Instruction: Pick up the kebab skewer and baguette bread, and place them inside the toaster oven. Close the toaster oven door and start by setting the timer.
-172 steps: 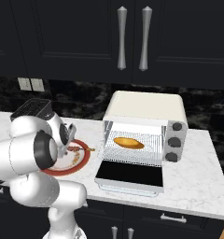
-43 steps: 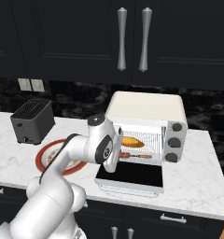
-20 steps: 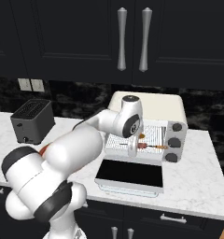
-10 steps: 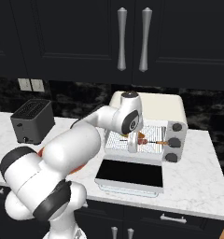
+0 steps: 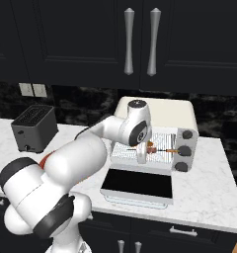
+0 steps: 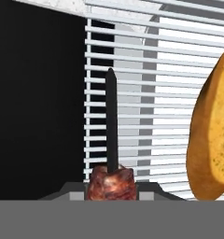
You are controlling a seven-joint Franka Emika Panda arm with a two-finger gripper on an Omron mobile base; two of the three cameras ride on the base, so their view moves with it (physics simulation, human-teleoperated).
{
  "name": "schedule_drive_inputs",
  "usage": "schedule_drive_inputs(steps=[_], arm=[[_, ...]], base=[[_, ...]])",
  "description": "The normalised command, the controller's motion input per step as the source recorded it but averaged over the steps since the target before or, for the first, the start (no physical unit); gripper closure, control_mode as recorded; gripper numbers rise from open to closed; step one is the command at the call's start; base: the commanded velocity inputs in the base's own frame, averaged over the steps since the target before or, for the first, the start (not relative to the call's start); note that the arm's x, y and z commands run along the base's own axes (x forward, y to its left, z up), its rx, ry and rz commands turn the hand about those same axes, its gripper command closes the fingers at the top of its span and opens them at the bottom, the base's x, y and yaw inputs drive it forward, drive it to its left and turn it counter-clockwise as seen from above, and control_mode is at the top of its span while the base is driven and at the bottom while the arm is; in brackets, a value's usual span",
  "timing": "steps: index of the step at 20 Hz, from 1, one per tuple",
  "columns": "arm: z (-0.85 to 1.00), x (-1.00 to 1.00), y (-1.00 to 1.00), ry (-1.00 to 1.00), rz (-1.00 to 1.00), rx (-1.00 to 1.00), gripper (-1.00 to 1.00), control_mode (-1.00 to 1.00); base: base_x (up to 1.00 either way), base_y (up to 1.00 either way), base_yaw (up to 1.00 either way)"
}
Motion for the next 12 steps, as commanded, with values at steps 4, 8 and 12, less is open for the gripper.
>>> schedule_drive_inputs(steps=[4, 8, 12], arm=[[0.02, 0.3, 0.0, 0.0, 0.0, 0.0, 1.0, -1.0], [0.13, 0.39, 0.0, 0.0, 0.0, 0.01, -1.0, -1.0], [0.08, 0.37, 0.0, 0.0, 0.0, 0.0, -1.0, -1.0]], base=[[0.0, 0.0, 0.0], [0.0, 0.0, 0.0], [0.0, 0.0, 0.0]])
